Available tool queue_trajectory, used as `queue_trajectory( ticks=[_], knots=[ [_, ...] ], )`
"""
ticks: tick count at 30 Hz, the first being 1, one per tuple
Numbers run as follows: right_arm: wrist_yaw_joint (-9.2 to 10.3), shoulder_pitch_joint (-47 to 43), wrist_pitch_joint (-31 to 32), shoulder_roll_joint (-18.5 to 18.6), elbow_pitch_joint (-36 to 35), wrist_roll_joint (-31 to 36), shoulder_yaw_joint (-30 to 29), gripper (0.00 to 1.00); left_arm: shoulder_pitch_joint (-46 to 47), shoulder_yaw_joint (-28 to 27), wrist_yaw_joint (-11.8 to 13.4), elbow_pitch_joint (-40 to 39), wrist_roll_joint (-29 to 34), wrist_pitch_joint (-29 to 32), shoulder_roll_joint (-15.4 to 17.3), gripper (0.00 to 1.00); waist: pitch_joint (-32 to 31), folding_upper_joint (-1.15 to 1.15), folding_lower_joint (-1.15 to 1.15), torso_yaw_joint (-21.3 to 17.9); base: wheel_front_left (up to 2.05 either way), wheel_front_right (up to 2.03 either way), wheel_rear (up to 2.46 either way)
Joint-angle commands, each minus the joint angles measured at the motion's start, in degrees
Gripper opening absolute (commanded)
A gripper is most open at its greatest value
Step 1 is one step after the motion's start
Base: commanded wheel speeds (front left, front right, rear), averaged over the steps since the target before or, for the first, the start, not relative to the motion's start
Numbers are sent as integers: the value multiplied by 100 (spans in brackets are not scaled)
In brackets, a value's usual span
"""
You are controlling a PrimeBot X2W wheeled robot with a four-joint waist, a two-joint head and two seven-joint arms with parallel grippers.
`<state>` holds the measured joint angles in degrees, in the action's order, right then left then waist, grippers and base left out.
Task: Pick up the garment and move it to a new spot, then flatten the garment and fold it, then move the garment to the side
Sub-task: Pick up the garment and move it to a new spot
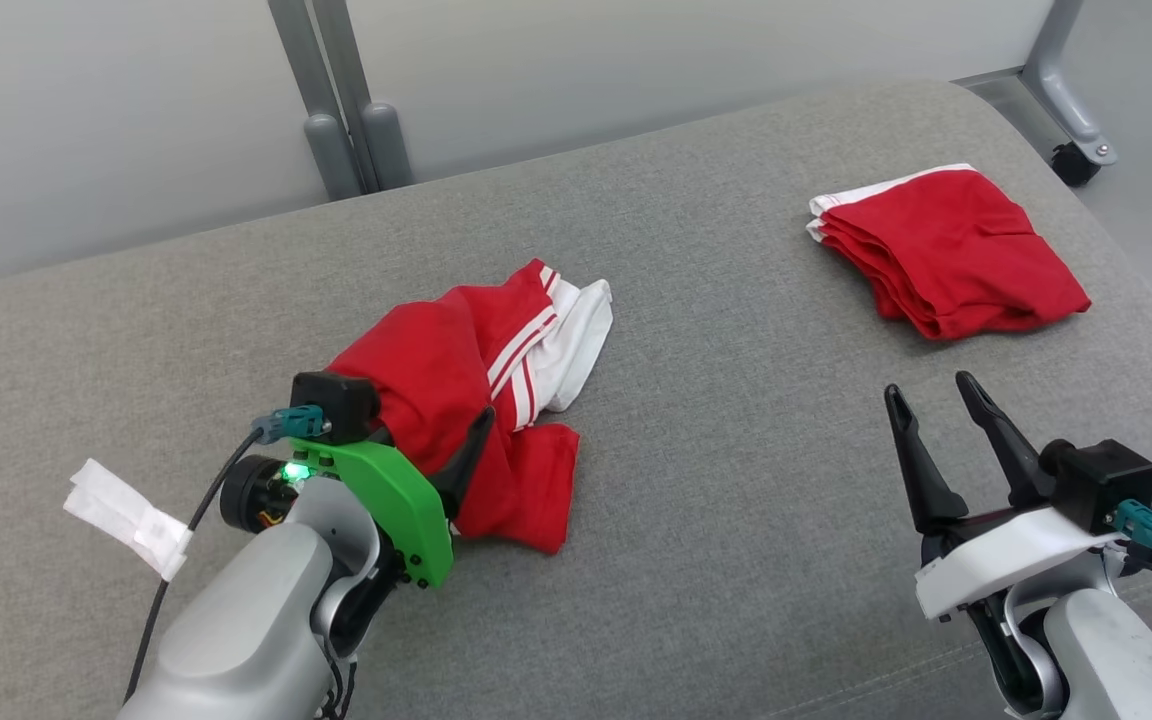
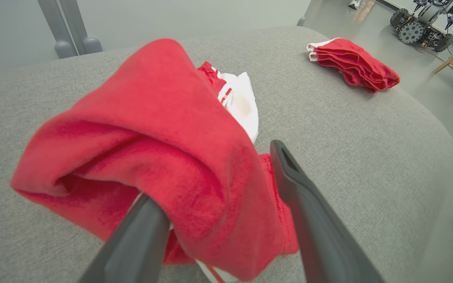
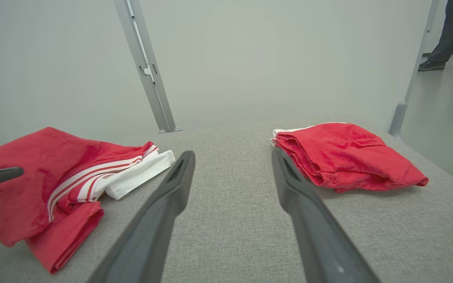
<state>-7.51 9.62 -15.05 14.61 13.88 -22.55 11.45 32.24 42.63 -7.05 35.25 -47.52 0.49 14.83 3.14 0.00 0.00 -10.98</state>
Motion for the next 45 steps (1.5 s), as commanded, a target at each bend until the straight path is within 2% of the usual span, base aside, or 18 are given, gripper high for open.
queue_trajectory(
  ticks=[1, 8, 13, 15, 21, 25, 30, 34, 39, 45],
  knots=[
    [3, -45, -15, 24, 23, -15, -11, 100, 104, 37, -23, 35, 60, -131, -29, 100, -46, 0, 0, 86, 0, 0, 0],
    [3, -184, -15, 54, 14, 7, -70, 100, 29, 155, -24, -93, 231, -558, 153, 100, -233, 0, 0, 373, 0, 0, 0],
    [3, -310, -15, 89, -8, 21, -148, 100, -289, 79, 197, -480, 240, -636, 474, 100, -328, 0, 0, 607, 0, 0, 0],
    [3, -358, -15, 89, -19, 24, -170, 100, -470, 6, 363, -690, 228, -704, 623, 100, -356, 0, 0, 701, 0, 0, 0],
    [3, -447, -15, 59, -63, 34, -247, 100, -1131, -418, 1099, -1490, 263, -1258, 1024, 100, -426, 0, 0, 974, 0, 0, 0],
    [3, -482, -15, -5, -113, 34, -335, 100, -1658, -845, 1521, -1985, 275, -1501, 1161, 100, -451, 0, 0, 1099, 0, 0, 0],
    [3, -574, -15, -44, -189, 60, -399, 100, -2267, -1505, 1845, -2508, 594, -1568, 1096, 100, -455, 0, 0, 1190, 0, 0, 0],
    [3, -635, -15, -30, -227, 58, -422, 100, -2824, -2076, 1845, -2907, 1106, -1567, 806, 100, -454, 0, 0, 1220, 0, 0, 0],
    [3, -735, -15, -22, -252, 32, -453, 100, -3335, -2678, 1627, -3159, 1617, -1569, 334, 100, -467, 0, 0, 1233, 0, 0, 0],
    [3, -737, -15, -13, -240, 21, -406, 100, -3570, -3089, 1313, -3190, 2097, -1569, -50, 100, -473, 0, 0, 1233, 0, 0, 0]
  ],
)
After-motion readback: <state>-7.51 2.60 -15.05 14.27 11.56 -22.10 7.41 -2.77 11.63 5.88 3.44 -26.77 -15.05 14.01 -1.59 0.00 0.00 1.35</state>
